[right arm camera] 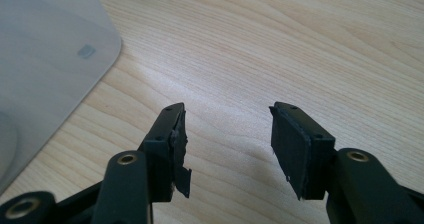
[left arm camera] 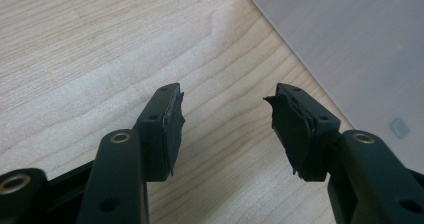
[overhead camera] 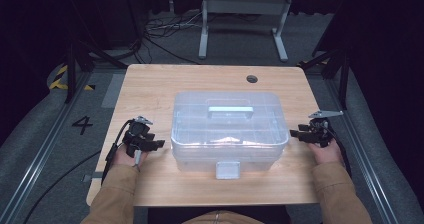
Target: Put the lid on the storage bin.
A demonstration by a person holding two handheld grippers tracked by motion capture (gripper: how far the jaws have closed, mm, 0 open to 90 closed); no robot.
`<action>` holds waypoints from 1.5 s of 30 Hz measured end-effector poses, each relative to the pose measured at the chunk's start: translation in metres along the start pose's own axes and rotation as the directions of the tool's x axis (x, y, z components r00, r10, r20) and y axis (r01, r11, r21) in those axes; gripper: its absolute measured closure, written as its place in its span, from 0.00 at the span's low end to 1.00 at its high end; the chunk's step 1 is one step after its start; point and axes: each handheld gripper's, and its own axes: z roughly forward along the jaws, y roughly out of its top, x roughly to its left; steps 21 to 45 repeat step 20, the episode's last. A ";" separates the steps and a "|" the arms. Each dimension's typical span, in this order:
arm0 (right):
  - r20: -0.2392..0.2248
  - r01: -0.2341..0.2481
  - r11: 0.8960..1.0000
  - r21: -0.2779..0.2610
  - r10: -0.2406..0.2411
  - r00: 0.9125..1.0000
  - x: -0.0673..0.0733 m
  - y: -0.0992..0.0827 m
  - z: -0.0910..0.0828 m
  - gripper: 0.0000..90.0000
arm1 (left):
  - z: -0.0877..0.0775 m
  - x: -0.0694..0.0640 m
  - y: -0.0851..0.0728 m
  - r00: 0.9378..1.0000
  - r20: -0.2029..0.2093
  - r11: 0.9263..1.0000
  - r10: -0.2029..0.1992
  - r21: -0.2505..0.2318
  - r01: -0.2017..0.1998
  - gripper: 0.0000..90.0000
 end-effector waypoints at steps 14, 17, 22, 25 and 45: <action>0.008 0.035 0.998 0.046 -0.035 0.999 0.005 -0.003 0.011 0.52 | 0.005 -0.003 0.001 1.000 0.008 0.998 0.023 0.054 -0.023 0.51; 0.015 0.047 0.998 0.053 -0.047 0.999 0.006 -0.003 0.012 0.52 | 0.004 -0.003 0.000 1.000 0.000 0.998 0.029 0.057 -0.029 0.51; 0.016 0.042 0.998 0.043 -0.043 0.999 0.006 -0.003 0.011 0.52 | 0.003 -0.002 -0.001 1.000 -0.007 0.999 0.022 0.047 -0.021 0.50; 0.016 0.042 0.998 0.043 -0.043 0.999 0.006 -0.003 0.011 0.52 | 0.003 -0.002 -0.001 1.000 -0.007 0.999 0.022 0.047 -0.021 0.50; 0.016 0.042 0.998 0.043 -0.043 0.999 0.006 -0.003 0.011 0.52 | 0.003 -0.002 -0.001 1.000 -0.007 0.999 0.022 0.047 -0.021 0.50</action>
